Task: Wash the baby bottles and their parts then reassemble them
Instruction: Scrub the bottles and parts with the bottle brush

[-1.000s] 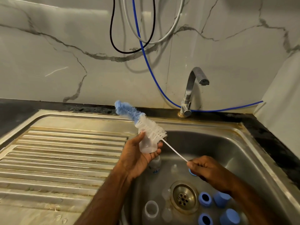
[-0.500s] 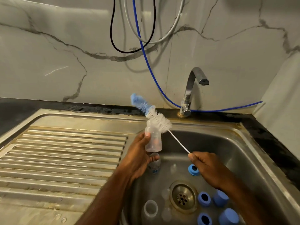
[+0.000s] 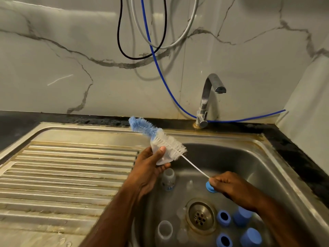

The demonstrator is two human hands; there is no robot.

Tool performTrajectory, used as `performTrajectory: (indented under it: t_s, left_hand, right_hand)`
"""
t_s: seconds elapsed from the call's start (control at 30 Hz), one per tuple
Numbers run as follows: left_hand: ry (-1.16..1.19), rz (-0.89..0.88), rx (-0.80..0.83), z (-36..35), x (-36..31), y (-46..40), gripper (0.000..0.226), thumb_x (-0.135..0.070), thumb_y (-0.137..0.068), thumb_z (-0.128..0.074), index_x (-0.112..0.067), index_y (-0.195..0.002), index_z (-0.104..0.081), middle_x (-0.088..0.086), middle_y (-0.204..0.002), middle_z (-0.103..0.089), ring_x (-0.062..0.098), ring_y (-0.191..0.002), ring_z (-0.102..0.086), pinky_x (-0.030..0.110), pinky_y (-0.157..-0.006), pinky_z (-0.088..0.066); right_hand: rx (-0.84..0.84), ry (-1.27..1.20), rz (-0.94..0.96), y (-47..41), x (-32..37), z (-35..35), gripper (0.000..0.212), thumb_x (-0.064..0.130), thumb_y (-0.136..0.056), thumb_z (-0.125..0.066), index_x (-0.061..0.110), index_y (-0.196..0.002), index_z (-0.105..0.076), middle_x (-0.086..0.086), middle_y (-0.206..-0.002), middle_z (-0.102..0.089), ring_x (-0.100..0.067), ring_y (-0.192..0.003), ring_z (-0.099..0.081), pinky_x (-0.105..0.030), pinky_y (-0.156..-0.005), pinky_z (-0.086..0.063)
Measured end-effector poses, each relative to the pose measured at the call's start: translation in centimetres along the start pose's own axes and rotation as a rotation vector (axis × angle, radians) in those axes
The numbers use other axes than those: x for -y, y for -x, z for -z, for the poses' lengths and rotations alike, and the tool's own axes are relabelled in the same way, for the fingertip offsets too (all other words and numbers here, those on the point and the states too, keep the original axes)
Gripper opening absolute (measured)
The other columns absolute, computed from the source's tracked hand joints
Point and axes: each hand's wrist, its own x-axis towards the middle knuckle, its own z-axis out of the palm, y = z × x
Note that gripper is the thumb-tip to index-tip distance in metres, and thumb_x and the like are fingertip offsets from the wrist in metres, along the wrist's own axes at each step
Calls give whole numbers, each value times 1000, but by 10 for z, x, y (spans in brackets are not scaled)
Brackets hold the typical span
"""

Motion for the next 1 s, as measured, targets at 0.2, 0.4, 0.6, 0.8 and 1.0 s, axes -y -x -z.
performTrajectory:
  t_s: [0.2, 0.4, 0.6, 0.8, 1.0]
  left_hand:
    - [21, 34, 84, -15, 10, 5, 31, -38, -84, -67, -25, -110, -78, 3, -104, -77, 16, -84, -69, 26, -61, -55]
    - [66, 15, -37, 1, -4, 0, 53, -44, -90, -61, -16, -134, -58, 14, -126, -70, 34, -115, -67, 42, -83, -56]
    - [99, 89, -2, -2, 4, 3, 47, -42, -103, -37, -14, -137, -56, 21, -123, -66, 32, -93, -66, 40, -68, -49]
    - [-23, 82, 10, 0, -1, 0, 38, -34, -107, -39, -17, -138, -54, 19, -134, -63, 33, -105, -65, 41, -77, -51]
    - [61, 44, -14, 0, -3, -1, 30, -15, -105, -44, -11, -134, -50, 22, -133, -63, 38, -113, -65, 45, -83, -54]
  right_hand:
    - [-134, 26, 64, -11, 22, -26, 45, 34, -106, -43, 23, -63, -49, 8, -56, -45, -5, -53, -41, -25, -58, -38]
    - [-28, 5, 20, -3, 15, -12, 46, 32, -106, -43, 21, -61, -48, 9, -52, -42, -4, -50, -39, -22, -56, -37]
    - [-123, 145, 84, -14, 19, -25, 46, 35, -106, -42, 23, -63, -51, 6, -57, -46, -2, -52, -41, -29, -60, -39]
    - [-155, 188, 93, -10, 7, -16, 52, 39, -105, -45, 27, -54, -47, 9, -50, -45, -3, -49, -41, -31, -59, -38]
    - [-120, 182, 100, -12, 4, -13, 51, 43, -104, -45, 28, -55, -49, 10, -51, -45, -2, -50, -41, -32, -58, -38]
